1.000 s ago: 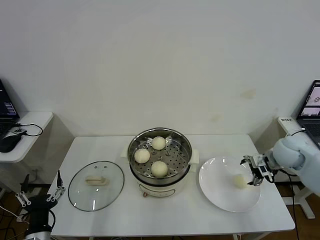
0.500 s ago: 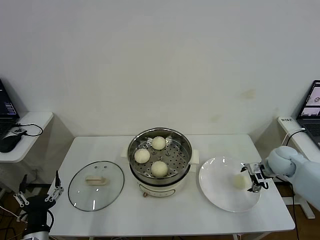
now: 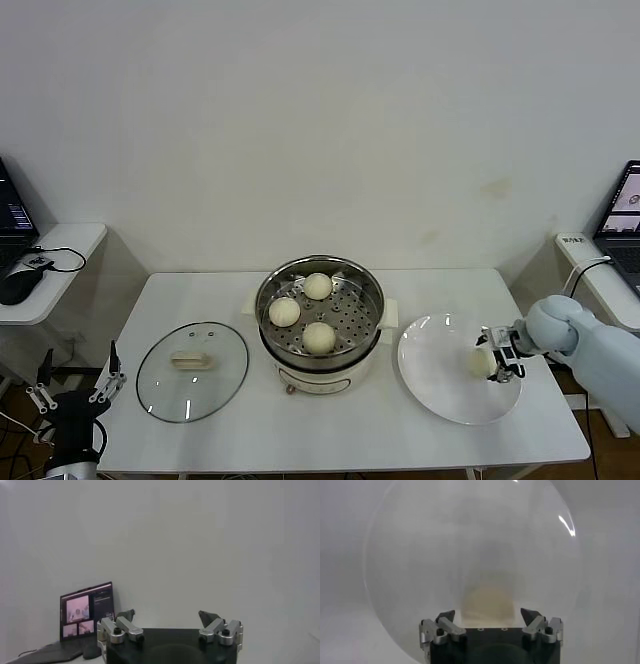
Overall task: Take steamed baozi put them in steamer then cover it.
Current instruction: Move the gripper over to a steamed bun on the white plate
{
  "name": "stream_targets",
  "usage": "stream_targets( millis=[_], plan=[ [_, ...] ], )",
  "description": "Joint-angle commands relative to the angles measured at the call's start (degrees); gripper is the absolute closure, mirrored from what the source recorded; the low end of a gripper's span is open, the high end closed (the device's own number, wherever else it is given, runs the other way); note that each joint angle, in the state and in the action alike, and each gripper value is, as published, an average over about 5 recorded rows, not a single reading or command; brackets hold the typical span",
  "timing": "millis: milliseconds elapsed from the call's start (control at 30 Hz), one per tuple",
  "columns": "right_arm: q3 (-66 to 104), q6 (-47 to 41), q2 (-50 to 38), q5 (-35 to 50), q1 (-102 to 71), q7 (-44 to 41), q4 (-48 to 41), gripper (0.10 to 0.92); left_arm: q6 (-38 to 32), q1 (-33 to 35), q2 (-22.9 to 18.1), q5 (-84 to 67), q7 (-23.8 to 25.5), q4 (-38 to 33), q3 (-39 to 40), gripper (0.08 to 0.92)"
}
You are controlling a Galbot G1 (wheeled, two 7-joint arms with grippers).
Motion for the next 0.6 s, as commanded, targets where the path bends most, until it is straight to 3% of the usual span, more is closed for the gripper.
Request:
stream_targets(
  millis=[33,400,600],
  plan=[
    [0.31,-0.96,0.73,-0.80,-0.39,0.13,-0.92,0.306,-0.02,0.03,0.00,-0.02,0.00,0.11,0.05,0.177],
    [0.38,-1.59,1.08,-1.10,-0.14,-0.93,-1.10,0.419,-0.01,0.06,-0.06,-0.04,-0.01,0.04,-0.03,0.177],
    [-1.07,-2.30,-1.29,1.10,2.91,-1.67,1.59,0.533,-0.03,0.16,0.00,-0.10,-0.02,-0.14,-0.29,0.177]
  ],
)
